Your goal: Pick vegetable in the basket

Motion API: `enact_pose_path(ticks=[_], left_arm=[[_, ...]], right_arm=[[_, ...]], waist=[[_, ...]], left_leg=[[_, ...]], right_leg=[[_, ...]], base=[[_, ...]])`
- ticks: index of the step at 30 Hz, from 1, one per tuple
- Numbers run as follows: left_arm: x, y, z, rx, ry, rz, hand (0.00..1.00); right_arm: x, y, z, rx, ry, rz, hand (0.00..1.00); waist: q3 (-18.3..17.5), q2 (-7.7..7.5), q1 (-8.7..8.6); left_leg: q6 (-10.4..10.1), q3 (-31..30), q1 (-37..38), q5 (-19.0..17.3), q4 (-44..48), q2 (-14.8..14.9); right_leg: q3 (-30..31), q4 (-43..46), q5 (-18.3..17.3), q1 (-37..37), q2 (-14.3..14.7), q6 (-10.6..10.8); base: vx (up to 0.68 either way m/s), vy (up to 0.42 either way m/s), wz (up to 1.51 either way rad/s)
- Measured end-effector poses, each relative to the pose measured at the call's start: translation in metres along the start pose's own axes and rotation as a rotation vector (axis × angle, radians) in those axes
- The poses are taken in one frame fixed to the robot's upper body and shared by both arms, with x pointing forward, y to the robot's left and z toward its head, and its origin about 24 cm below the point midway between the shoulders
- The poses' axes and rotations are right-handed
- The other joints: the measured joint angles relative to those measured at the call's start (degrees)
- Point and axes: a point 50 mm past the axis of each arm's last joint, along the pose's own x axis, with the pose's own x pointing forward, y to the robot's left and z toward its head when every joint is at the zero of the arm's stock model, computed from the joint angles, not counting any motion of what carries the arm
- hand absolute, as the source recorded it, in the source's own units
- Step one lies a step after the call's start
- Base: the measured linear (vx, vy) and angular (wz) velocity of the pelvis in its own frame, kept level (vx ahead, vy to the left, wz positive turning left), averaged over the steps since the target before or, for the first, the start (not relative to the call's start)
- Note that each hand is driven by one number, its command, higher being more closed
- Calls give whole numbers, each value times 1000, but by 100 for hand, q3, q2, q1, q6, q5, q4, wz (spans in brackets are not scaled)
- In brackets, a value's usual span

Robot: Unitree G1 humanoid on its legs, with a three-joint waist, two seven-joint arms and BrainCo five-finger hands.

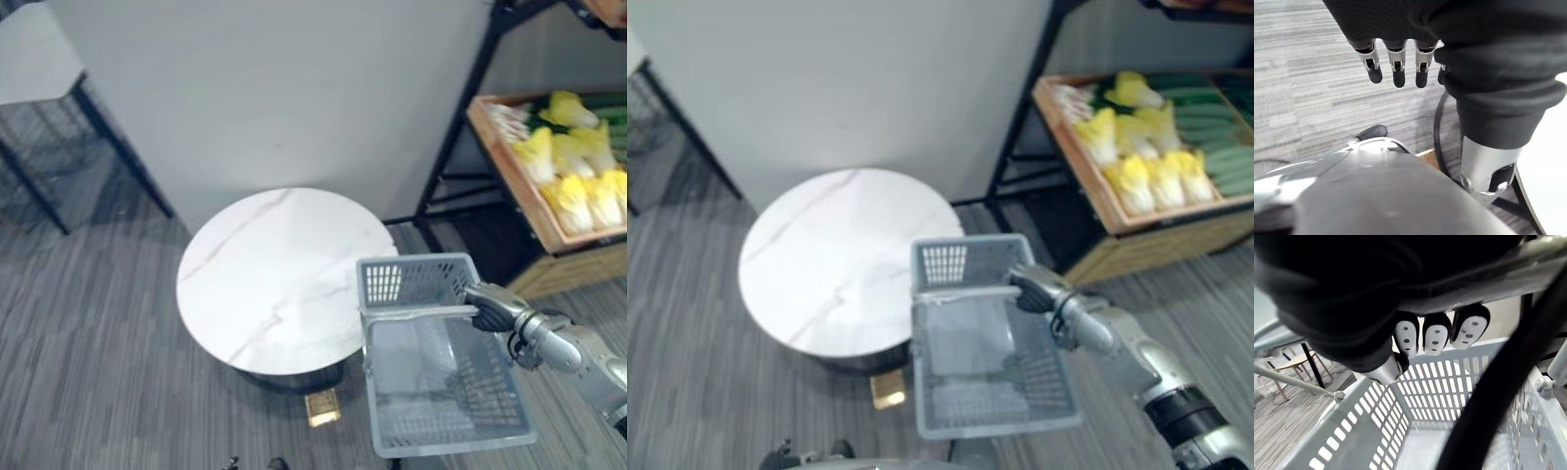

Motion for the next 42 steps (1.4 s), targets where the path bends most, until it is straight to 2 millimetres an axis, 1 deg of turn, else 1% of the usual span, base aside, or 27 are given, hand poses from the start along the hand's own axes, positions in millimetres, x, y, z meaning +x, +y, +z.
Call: enact_pose_path(ticks=[1, 2, 3, 4, 5, 6, 7, 8, 9, 11, 13, 15, 16, 17, 20, 24, 25, 28, 30, 31, 32, 33, 34, 36, 37, 39, 42], left_arm=[[1, 1, 2, 1, -4, 1, 0], [2, 5, 5, 24, -12, 7, 0], [2, 0, 7, 26, -16, -9, 0], [3, -4, 11, 19, -28, -19, 0], [3, 1, 12, 22, -29, -12, 0], [4, 5, 14, 14, -38, -1, 0], [2, 6, 4, 4, -8, -2, 0], [2, 1, 3, -10, 3, -18, 0], [2, -1, 3, -11, 1, -22, 0], [2, -1, 5, 8, -1, -32, 0], [2, -3, 3, 7, 8, -36, 0], [2, -6, 2, 2, 14, -44, 0], [2, -7, 2, 0, 17, -45, 0], [1, -12, -1, -11, 28, -54, 0], [1, -12, -2, -30, 38, -48, 0], [-1, -13, -6, -42, 49, -47, 0], [-2, -14, -9, -65, 55, -41, 0], [-3, -19, -11, -87, 55, -35, 0], [-6, -24, -18, -113, 66, -34, 0], [-6, -24, -18, -115, 65, -35, 0], [-7, -36, -14, -131, 57, -61, 0], [-7, -38, -10, -148, 39, -61, 0], [-7, -41, -9, -153, 43, -68, 0], [-7, -39, -8, -147, 30, -66, 0], [-7, -39, -8, -145, 29, -67, 0], [-8, -43, -8, -128, 23, -78, 0], [-6, -38, -4, -90, 5, -73, 0]], right_arm=[[-1, 1, 2, -6, -4, -1, 100], [0, 3, 8, -6, -24, -11, 100], [1, 2, 9, -9, -27, -17, 100], [7, -1, 14, -34, -52, -24, 100], [12, 0, 20, -43, -83, -16, 100], [15, 0, 22, -50, -96, -15, 100], [24, -5, 28, -61, -124, -28, 100], [28, -9, 33, -68, -151, -46, 100], [29, -10, 34, -72, -157, -47, 100], [34, -11, 33, -78, -159, -39, 100], [38, -13, 35, -89, -169, -37, 100], [39, -13, 34, -93, -166, -33, 100], [39, -14, 34, -95, -167, -33, 100], [39, -11, 35, -94, -171, -23, 100], [36, -4, 34, -86, -166, 1, 100], [33, -6, 30, -109, -155, 11, 100], [32, -7, 29, -113, -152, 12, 100], [33, -9, 29, -124, -156, 14, 100], [38, -10, 36, -143, -188, 22, 100], [39, -10, 37, -146, -195, 25, 100], [39, -17, 37, -178, -205, 19, 100], [38, -25, 34, -208, -198, 12, 100], [37, -24, 31, -206, -181, 19, 100], [37, -18, 30, -212, -176, 47, 100], [36, -18, 28, -222, -168, 52, 100], [34, -17, 25, -221, -157, 60, 100], [33, -9, 26, -193, -160, 70, 100]], waist=[[-8, -36, -34], [-24, -216, -46], [-94, -22, -34], [-78, 61, 58], [-50, -73, 5], [-59, -184, 75], [-92, -41, 296], [-109, 11, 289], [-116, 5, 244], [-133, -31, 229], [-120, -2, 221], [-159, 22, 230], [-155, 123, 253], [-171, 244, 209], [-156, 387, 108], [-126, 462, 65], [-95, 419, 73], [-34, 493, 100], [5, 528, 196], [8, 527, 227], [26, 870, 351], [144, 954, 294], [148, 1048, 294], [179, 1004, 314], [184, 996, 298], [139, 1066, 285], [136, 990, 205]], left_leg=[[1, 52, 8, 0, 27, -49], [224, 119, -46, -203, 275, -307], [401, 290, -44, -220, 172, -231], [414, 764, -56, -280, 359, 19], [349, 905, -62, -635, 961, 111], [403, 1017, -89, -831, 1224, 131], [560, 1246, -56, -984, 1188, 279], [487, 1779, 37, -909, 1121, 381], [453, 1870, 67, -882, 1109, 366], [456, 2316, 134, -883, 1257, 357], [457, 2650, 119, -883, 1444, 419], [449, 2952, 140, -888, 1625, 521], [449, 3128, 117, -888, 1769, 661], [449, 3252, 57, -888, 1995, 875], [431, 3242, 45, -866, 2594, 1345], [449, 3073, 14, -479, 3724, 1922], [372, 2553, -108, -539, 3999, 1906], [167, 1005, -524, -825, 4266, 1380], [115, -244, -780, -1085, 3844, 601], [120, -493, -851, -1093, 3604, 405], [87, -902, -1077, -1021, 3245, 431], [26, -1333, -1218, -1050, 3023, 438], [20, -1611, -1311, -1065, 2788, 462], [220, -2055, -1384, -882, 1962, 205], [237, -2130, -1394, -766, 1774, 164], [201, -2116, -1366, -201, 1328, 150], [274, -2099, -1262, -156, 1002, -61]], right_leg=[[23, -1, 11, -33, -8, 13], [-313, -523, -177, 77, -184, -58], [-958, -547, -463, 86, -208, -338], [-2110, 583, -834, -358, -502, -1043], [-2885, 1838, -315, -398, -874, -1512], [-3128, 1776, -129, -336, -867, -1575], [-3028, 1098, 180, -286, -415, -1598], [-3313, 1725, -343, -308, -432, -1691], [-3473, 2170, -639, -271, -564, -1641], [-3599, 2310, -1069, 43, -715, -1248], [-3610, 1821, -1116, 115, -555, -1152], [-3452, 1186, -1117, 224, -243, -1071], [-3338, 744, -1023, 303, 24, -939], [-3266, 418, -912, 319, 263, -981], [-3154, 31, -841, 522, 649, -1094], [-2684, -260, -794, 802, 902, -1172], [-2425, -301, -796, 815, 920, -1168], [-1647, -334, -733, 795, 1019, -1072], [-916, -590, -719, 751, 1179, -1042], [-829, -715, -769, 752, 1191, -917], [-612, 92, -745, 358, 1338, -1227], [-305, 344, -912, 232, 1431, -1253], [-345, 220, -897, 281, 1492, -1165], [-203, 140, -826, 273, 1379, -1080], [-157, 139, -814, 274, 1357, -1056], [10, 74, -754, 281, 1348, -936], [60, -33, -686, 292, 1163, -765]], base=[[-52, 119, -83], [-32, 139, -74], [-51, 193, -142], [3, 152, -141], [48, 115, -152], [-5, 39, -185], [-101, -9, -218], [-137, -11, -203], [-36, 8, -124], [5, -24, -116], [-38, -100, -104], [-44, -159, -77], [-100, -201, -82], [-116, -196, -71], [-95, -129, -34], [-25, -101, -54], [4, -41, -108], [-11, -13, -138], [-15, 2, -198], [14, 13, -209], [32, 68, -174], [36, 106, -150], [23, 150, -106], [16, 118, -72], [37, 116, -43], [101, 226, -36], [98, 199, 0]])
